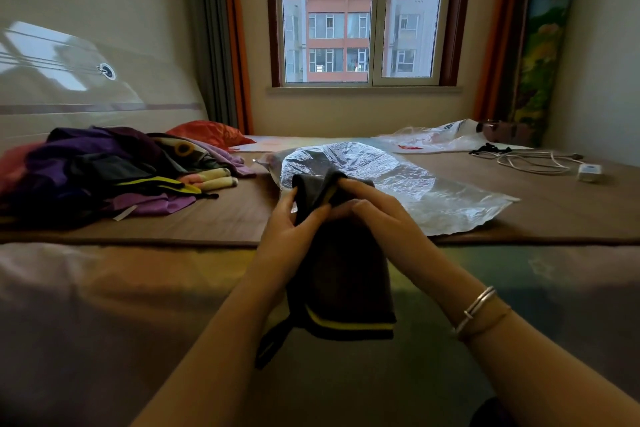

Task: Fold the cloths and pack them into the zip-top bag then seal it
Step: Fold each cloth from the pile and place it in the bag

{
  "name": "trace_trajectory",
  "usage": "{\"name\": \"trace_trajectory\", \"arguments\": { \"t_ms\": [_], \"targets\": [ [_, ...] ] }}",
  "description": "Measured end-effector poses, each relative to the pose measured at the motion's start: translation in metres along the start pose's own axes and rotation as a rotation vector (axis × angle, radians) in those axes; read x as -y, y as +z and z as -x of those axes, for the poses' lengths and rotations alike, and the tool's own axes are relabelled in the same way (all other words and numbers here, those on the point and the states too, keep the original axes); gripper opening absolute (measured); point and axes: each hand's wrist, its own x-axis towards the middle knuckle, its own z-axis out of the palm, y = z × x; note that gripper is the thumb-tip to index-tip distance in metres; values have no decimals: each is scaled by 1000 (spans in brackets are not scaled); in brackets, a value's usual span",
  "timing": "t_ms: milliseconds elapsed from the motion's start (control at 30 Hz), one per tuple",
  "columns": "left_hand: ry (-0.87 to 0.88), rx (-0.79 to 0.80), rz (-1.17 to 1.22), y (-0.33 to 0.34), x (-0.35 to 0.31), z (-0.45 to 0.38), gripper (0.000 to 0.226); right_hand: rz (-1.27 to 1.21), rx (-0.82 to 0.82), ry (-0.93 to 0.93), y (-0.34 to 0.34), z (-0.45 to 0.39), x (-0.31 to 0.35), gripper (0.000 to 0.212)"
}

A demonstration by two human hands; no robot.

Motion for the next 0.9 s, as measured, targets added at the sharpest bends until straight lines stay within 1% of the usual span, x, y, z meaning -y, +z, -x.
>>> {"name": "trace_trajectory", "arguments": {
  "t_ms": [67, 133, 200, 267, 333, 400, 433, 467, 500, 533, 567, 633, 700, 733, 767, 833, 900],
  "targets": [
    [-33, -22, 86, -1, 1, -3, 36, -53, -62, -33, -10, 2, 1, 28],
    [-11, -11, 85, 3, 0, -2, 35, -125, -93, -29, -20, 4, -1, 24],
    [26, 5, 59, 11, 1, -2, 36, -139, -121, -1, -27, 6, -8, 26],
    [46, 10, 75, 19, 3, -3, 37, -111, -211, 27, -33, 4, -19, 28],
    [42, 2, 139, 25, 4, -5, 39, -79, -277, 126, -43, 1, -32, 36],
    [34, 2, 216, 31, 7, -8, 40, -189, -272, 334, -54, -3, -41, 49],
    [29, 5, 233, 35, 8, -10, 40, -288, -249, 446, -59, -4, -46, 48],
    [24, 10, 229, 39, 10, -12, 38, -372, -213, 534, -63, -2, -47, 38],
    [25, 14, 202, 44, 13, -14, 34, -433, -187, 580, -66, 1, -48, 25],
    [38, 10, 150, 50, 16, -16, 30, -459, -189, 588, -69, 5, -49, 17],
    [66, -4, 83, 56, 18, -18, 28, -462, -220, 574, -72, 7, -50, 14],
    [159, -61, -53, 67, 26, -21, 28, -323, -328, 480, -82, 11, -54, 10],
    [286, -158, -217, 75, 34, -25, 32, 11, -443, 336, -93, 14, -58, 7],
    [362, -207, -342, 77, 39, -29, 35, 191, -479, 263, -97, 15, -60, 7],
    [432, -234, -490, 78, 45, -34, 40, 321, -497, 204, -101, 17, -65, 6],
    [512, -206, -801, 79, 58, -47, 49, 487, -495, 115, -106, 21, -72, 9],
    [478, -130, -1059, 78, 71, -59, 55, 721, -527, 76, -112, 23, -81, 12]
  ]
}}
